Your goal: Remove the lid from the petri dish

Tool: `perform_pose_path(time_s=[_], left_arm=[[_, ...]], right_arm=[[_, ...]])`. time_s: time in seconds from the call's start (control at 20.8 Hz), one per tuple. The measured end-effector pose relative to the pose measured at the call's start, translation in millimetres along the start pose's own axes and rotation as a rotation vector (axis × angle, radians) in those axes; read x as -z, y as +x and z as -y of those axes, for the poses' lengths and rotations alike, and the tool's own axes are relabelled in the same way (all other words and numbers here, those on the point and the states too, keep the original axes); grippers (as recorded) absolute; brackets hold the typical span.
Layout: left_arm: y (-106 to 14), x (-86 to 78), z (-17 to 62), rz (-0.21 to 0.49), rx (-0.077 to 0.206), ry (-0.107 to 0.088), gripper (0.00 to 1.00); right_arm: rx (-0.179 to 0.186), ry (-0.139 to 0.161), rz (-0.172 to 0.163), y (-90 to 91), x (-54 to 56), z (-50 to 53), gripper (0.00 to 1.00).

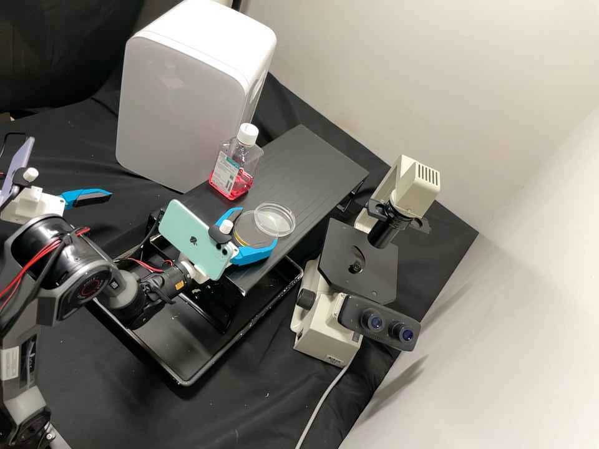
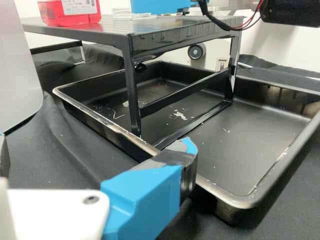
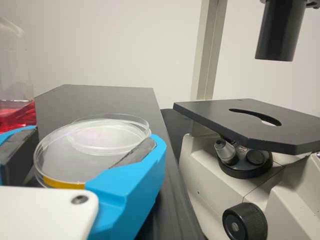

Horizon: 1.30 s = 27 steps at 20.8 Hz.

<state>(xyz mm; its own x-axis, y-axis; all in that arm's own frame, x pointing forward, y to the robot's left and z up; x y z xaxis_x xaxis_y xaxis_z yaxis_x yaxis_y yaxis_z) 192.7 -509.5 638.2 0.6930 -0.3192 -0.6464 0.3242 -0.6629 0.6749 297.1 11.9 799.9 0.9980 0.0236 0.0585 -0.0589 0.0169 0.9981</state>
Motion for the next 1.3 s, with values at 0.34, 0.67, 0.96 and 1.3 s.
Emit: perform_pose_path(time_s=[0.34,0.67,0.96,1.3], left_arm=[[-0.2,0.7,-0.8,-0.001,-0.003,-0.019,1.0],[-3.2,0.2,-5.2,0.016,-0.016,-0.01,1.0],[-3.2,0.2,-5.2,0.016,-0.016,-0.01,1.0],[-8.3,2.4,-8.6,0.016,-0.026,-0.006,1.0]], right_arm=[[0.0,0.0,0.0,0.0,0.0,0.0,0.0],[0.0,0.0,0.0,0.0,0.0,0.0,0.0],[0.0,0.0,0.0,0.0,0.0,0.0,0.0],[0.0,0.0,0.0,0.0,0.0,0.0,0.0]])
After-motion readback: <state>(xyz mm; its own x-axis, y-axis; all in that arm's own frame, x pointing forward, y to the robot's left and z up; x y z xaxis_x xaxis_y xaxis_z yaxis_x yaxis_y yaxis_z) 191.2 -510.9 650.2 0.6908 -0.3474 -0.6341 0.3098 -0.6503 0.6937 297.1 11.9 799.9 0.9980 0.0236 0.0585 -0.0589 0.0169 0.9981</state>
